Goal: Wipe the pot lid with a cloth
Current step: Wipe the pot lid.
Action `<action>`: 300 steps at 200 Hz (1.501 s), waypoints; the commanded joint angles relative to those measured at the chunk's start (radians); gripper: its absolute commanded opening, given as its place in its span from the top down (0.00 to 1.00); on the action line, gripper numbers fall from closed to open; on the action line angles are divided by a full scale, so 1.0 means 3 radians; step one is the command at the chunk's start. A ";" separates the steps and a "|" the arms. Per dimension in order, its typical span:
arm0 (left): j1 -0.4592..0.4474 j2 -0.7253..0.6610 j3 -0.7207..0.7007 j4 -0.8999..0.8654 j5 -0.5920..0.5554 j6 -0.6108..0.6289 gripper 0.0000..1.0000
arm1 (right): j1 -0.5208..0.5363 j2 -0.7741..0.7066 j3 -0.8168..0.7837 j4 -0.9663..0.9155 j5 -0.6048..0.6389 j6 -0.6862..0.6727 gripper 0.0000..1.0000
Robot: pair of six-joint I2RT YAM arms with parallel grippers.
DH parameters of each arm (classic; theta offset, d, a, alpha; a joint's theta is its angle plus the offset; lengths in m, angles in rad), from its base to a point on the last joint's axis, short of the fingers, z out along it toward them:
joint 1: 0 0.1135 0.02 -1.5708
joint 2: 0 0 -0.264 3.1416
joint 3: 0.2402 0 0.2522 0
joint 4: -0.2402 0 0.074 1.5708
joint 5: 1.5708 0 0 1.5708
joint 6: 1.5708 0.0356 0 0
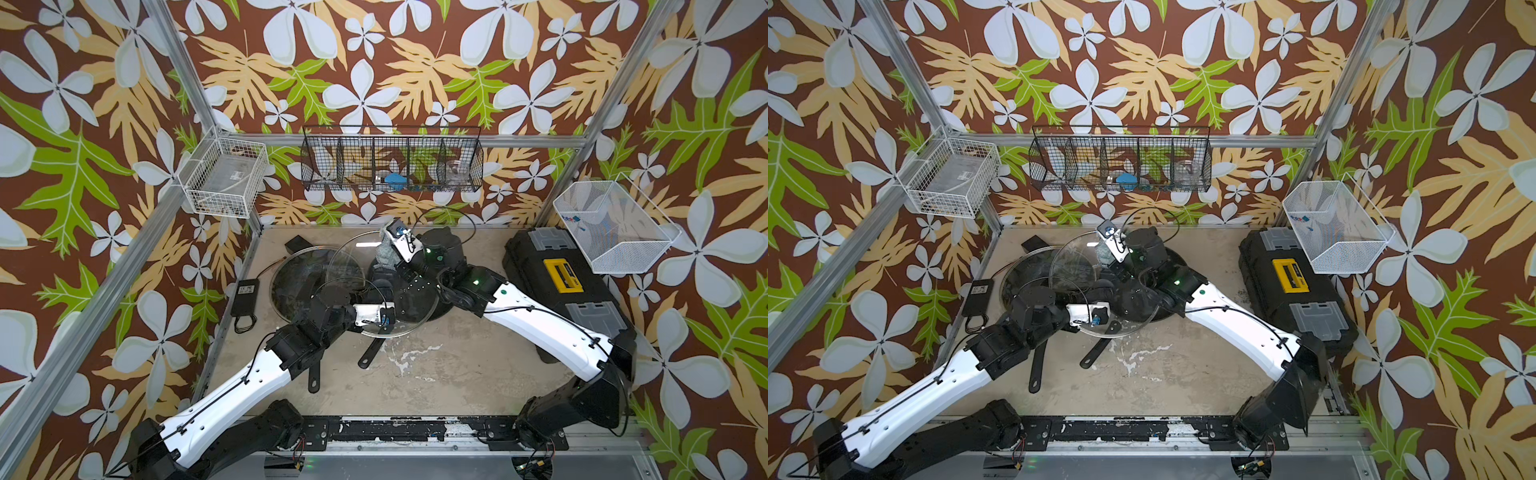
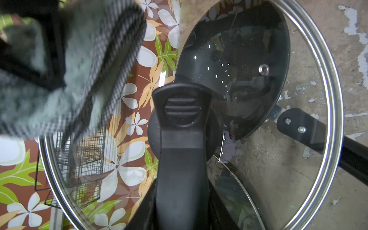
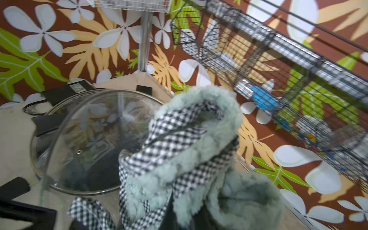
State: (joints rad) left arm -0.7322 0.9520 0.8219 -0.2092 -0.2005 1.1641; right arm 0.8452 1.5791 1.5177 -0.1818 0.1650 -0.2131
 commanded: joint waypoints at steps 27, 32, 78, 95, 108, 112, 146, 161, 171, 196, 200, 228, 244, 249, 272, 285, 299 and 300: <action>-0.0063 -0.0028 -0.0008 0.0519 -0.0018 0.0174 1.00 | 0.0281 0.0343 0.0412 -0.0166 -0.0054 -0.0267 1.00; -0.0074 -0.0033 -0.0018 0.0519 -0.0031 0.0193 1.00 | 0.0272 0.0323 0.0404 -0.0144 -0.0050 -0.0266 1.00; -0.0090 -0.0065 -0.0069 0.0513 -0.0067 0.0347 1.00 | -0.0038 0.0037 0.0234 -0.0084 -0.0079 -0.0323 1.00; -0.0095 -0.0063 -0.0079 0.0503 -0.0079 0.0389 1.00 | -0.0060 0.0062 0.0301 -0.0172 -0.0278 -0.0406 1.00; -0.0098 -0.0064 -0.0082 0.0498 -0.0088 0.0429 1.00 | -0.0039 0.0172 0.0438 -0.0321 -0.0497 -0.0414 1.00; -0.0103 -0.0068 -0.0082 0.0498 -0.0093 0.0437 1.00 | -0.0024 0.0195 0.0486 -0.0385 -0.0552 -0.0415 1.00; -0.0110 -0.0083 -0.0082 0.0521 -0.0100 0.0434 1.00 | 0.0274 0.0545 0.0827 -0.0642 -0.0595 -0.0614 1.00; -0.0108 -0.0085 -0.0081 0.0561 -0.0096 0.0394 1.00 | 0.0311 0.0640 0.0928 -0.0674 -0.0633 -0.0576 1.00; -0.0108 -0.0086 -0.0087 0.0604 -0.0097 0.0355 1.00 | 0.0307 0.0657 0.0952 -0.0663 -0.0519 -0.0533 1.00; -0.0109 -0.0112 -0.0076 0.0646 -0.0054 0.0245 1.00 | 0.0205 0.0539 0.0891 -0.0551 -0.0198 -0.0455 1.00; -0.0109 -0.0120 -0.0076 0.0653 -0.0034 0.0221 1.00 | 0.0180 0.0497 0.0859 -0.0517 -0.0197 -0.0420 1.00; -0.0111 -0.0107 -0.0035 0.0659 0.0034 0.0060 1.00 | -0.0020 0.0108 0.0516 -0.0253 -0.0097 -0.0299 1.00; -0.0110 -0.0078 0.0007 0.0644 0.0060 -0.0114 1.00 | -0.0146 -0.0097 0.0313 -0.0206 -0.0054 -0.0244 1.00; -0.0109 -0.0063 0.0034 0.0644 0.0050 -0.0231 1.00 | -0.0181 -0.0160 0.0242 -0.0202 -0.0036 -0.0227 1.00; -0.0109 0.0001 0.0195 0.0610 0.0029 -0.0773 1.00 | -0.0318 -0.0489 -0.0136 -0.0161 0.0034 -0.0141 1.00; -0.0108 0.0028 0.0249 0.0629 0.0021 -0.1051 1.00 | -0.0357 -0.0682 -0.0343 -0.0136 0.0061 -0.0091 1.00; -0.0111 0.0052 0.0287 0.0671 -0.0001 -0.1313 1.00 | -0.0370 -0.0889 -0.0558 -0.0121 0.0115 -0.0031 1.00; -0.0111 0.0053 0.0290 0.0674 -0.0002 -0.1328 1.00 | -0.0369 -0.0903 -0.0572 -0.0121 0.0117 -0.0026 1.00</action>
State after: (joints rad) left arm -0.7624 0.9638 0.8768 -0.1837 -0.1909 0.9775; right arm 0.7406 1.3804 1.4208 -0.2451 0.1585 -0.2676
